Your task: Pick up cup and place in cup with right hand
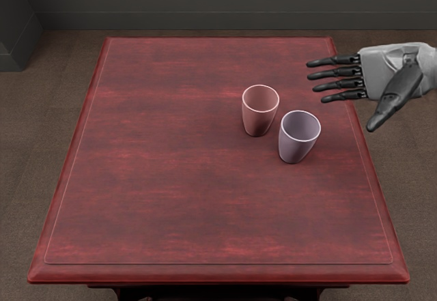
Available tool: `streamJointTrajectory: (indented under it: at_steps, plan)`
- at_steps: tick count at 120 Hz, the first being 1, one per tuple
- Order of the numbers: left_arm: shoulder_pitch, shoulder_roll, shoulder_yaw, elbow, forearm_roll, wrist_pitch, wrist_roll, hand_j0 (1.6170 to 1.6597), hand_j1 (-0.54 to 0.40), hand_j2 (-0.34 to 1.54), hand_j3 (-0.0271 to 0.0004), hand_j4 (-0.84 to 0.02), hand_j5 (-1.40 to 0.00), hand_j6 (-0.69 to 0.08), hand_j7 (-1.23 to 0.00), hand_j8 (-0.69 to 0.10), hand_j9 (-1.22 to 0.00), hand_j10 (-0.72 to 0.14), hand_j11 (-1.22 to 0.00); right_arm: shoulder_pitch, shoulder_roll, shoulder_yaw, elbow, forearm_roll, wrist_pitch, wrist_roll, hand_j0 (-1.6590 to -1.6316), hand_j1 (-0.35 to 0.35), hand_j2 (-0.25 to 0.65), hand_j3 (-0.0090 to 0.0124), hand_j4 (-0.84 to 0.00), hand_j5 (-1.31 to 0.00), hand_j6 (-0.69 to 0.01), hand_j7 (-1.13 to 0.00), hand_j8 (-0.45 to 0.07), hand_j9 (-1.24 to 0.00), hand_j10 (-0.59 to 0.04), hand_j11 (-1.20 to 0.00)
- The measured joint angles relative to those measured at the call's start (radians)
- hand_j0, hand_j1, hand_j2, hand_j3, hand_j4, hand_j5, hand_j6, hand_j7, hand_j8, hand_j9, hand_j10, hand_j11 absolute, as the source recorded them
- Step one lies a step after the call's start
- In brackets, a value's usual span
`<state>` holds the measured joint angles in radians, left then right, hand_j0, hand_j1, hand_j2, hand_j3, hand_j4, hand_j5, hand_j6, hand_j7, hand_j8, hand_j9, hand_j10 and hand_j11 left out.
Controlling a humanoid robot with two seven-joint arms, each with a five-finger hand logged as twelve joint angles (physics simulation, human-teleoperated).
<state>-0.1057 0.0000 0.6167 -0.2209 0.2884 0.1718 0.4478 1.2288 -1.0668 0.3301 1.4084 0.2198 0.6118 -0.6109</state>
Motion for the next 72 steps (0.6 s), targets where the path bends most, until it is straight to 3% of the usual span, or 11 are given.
streamJointTrajectory:
  at_steps: [30, 57, 72]
  plan:
    - [-0.029, 0.000, 0.000, 0.000, 0.000, 0.000, 0.000, 1.6581, 0.349, 0.00, -0.0001, 0.000, 0.00, 0.000, 0.00, 0.000, 0.00, 0.000, 0.00, 0.082, 0.147, -0.026, -0.075, -0.240, 0.000, 0.000, -1.6581, -0.310, -0.007, 0.0000, -0.033, -0.04, -0.032, -0.04, -0.033, -0.04, -0.033, -0.04]
    - [-0.021, 0.000, -0.004, 0.000, 0.000, 0.000, 0.000, 1.6581, 0.349, 0.00, 0.0000, 0.000, 0.00, 0.000, 0.00, 0.000, 0.00, 0.000, 0.00, 0.225, 0.283, -0.174, -0.176, -0.421, -0.066, 0.000, -1.6581, -0.310, -0.007, 0.0000, -0.034, -0.04, -0.034, -0.04, -0.034, -0.04, -0.034, -0.04]
    - [-0.019, 0.000, -0.004, 0.000, 0.000, 0.000, 0.000, 1.6581, 0.349, 0.00, 0.0000, 0.000, 0.00, 0.000, 0.00, 0.000, 0.00, 0.000, 0.00, 0.267, 0.366, -0.226, -0.231, -0.490, -0.151, 0.000, -1.6581, -0.310, -0.007, 0.0000, -0.034, -0.04, -0.035, -0.04, -0.035, -0.04, -0.034, -0.04]
